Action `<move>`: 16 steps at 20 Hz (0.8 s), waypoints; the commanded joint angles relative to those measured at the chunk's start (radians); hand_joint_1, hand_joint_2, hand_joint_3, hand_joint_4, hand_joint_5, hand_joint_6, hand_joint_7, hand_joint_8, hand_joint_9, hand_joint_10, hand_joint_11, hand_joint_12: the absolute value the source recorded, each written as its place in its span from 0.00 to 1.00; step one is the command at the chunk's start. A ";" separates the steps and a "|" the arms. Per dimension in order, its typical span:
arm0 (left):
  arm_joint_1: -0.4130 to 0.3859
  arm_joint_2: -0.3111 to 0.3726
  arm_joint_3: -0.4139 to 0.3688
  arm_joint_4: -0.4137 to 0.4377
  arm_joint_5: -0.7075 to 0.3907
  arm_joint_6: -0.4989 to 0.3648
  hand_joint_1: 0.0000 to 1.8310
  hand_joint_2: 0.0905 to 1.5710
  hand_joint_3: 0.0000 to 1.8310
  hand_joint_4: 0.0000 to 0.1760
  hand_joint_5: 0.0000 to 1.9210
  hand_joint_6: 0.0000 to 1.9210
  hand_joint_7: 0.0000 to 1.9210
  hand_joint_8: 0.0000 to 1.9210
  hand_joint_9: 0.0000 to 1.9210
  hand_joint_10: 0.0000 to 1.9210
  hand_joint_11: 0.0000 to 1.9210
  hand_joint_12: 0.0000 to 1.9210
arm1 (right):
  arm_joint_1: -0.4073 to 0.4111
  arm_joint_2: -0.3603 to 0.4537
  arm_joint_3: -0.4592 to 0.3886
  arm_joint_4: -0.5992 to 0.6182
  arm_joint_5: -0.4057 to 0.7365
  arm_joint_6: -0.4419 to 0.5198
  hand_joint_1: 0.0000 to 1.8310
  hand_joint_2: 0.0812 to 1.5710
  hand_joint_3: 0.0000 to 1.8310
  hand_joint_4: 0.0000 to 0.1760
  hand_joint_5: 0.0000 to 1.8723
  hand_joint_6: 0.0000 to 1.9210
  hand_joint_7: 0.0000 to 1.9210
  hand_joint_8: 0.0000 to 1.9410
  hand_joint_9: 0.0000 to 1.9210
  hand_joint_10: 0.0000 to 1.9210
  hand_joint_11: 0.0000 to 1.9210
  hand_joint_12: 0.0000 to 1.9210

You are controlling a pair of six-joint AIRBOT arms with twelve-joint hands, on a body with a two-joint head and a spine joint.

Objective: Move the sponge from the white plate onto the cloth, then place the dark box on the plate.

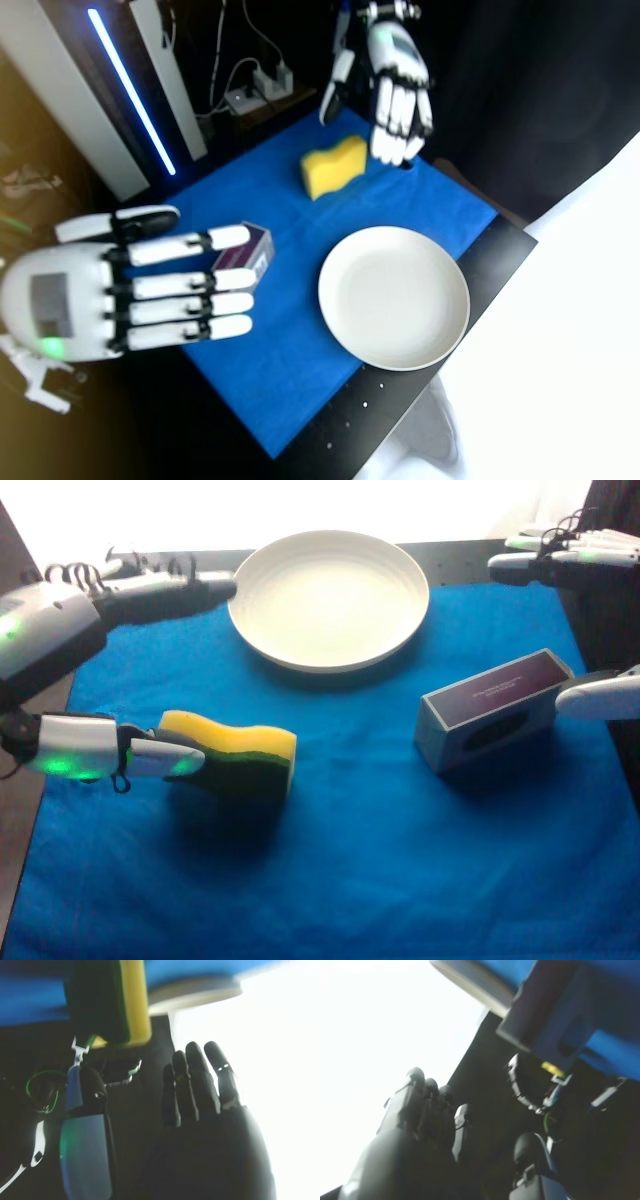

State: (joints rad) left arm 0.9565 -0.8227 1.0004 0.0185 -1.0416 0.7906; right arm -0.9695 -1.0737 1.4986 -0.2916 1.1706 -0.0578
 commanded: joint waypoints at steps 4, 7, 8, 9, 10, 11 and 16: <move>-0.007 0.020 -0.016 -0.030 -0.217 0.015 0.43 0.51 0.00 0.34 0.12 0.00 0.13 0.00 0.10 0.00 0.00 0.42 | 0.074 -0.012 0.032 -0.065 -0.011 0.038 0.40 0.57 0.00 0.81 0.15 0.00 0.11 0.00 0.07 0.00 0.06 0.00; -0.006 0.020 -0.020 -0.031 -0.222 0.015 0.45 0.51 0.00 0.38 0.13 0.00 0.10 0.00 0.08 0.00 0.00 0.43 | 0.091 -0.030 0.063 -0.133 -0.050 0.084 0.43 0.56 0.00 0.59 0.19 0.01 0.09 0.00 0.06 0.00 0.09 0.01; -0.006 0.017 -0.021 -0.034 -0.221 0.015 0.45 0.51 0.00 0.37 0.13 0.00 0.10 0.00 0.08 0.00 0.00 0.45 | 0.096 -0.034 0.067 -0.151 -0.062 0.091 0.42 0.57 0.00 0.61 0.19 0.01 0.09 0.00 0.06 0.00 0.10 0.02; -0.002 0.014 -0.025 -0.039 -0.224 0.015 0.45 0.52 0.00 0.30 0.13 0.00 0.10 0.00 0.08 0.00 0.00 0.45 | 0.111 -0.036 0.067 -0.176 -0.086 0.092 0.43 0.59 0.00 0.62 0.21 0.01 0.13 0.00 0.10 0.01 0.13 0.03; 0.006 0.014 -0.028 -0.043 -0.230 0.015 0.45 0.52 0.00 0.25 0.12 0.00 0.10 0.00 0.09 0.00 0.00 0.44 | 0.121 -0.040 0.068 -0.193 -0.101 0.092 0.45 0.59 0.00 0.72 0.21 0.00 0.15 0.01 0.11 0.01 0.13 0.03; 0.018 0.015 -0.032 -0.051 -0.240 0.015 0.46 0.52 0.00 0.29 0.13 0.00 0.09 0.00 0.08 0.00 0.00 0.42 | 0.128 -0.044 0.070 -0.205 -0.112 0.092 0.48 0.61 0.00 0.88 0.21 0.00 0.17 0.00 0.14 0.01 0.15 0.05; 0.053 0.013 -0.045 -0.083 -0.272 0.014 0.46 0.52 0.00 0.30 0.12 0.00 0.08 0.00 0.08 0.00 0.00 0.49 | 0.138 -0.063 0.079 -0.230 -0.137 0.091 0.62 0.69 0.00 0.00 0.49 0.41 0.45 0.06 0.45 0.11 0.23 0.64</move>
State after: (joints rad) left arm 1.0164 -0.8066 0.9588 -0.0597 -1.1816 0.8097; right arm -0.8497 -1.1381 1.5726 -0.5861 0.9443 0.0280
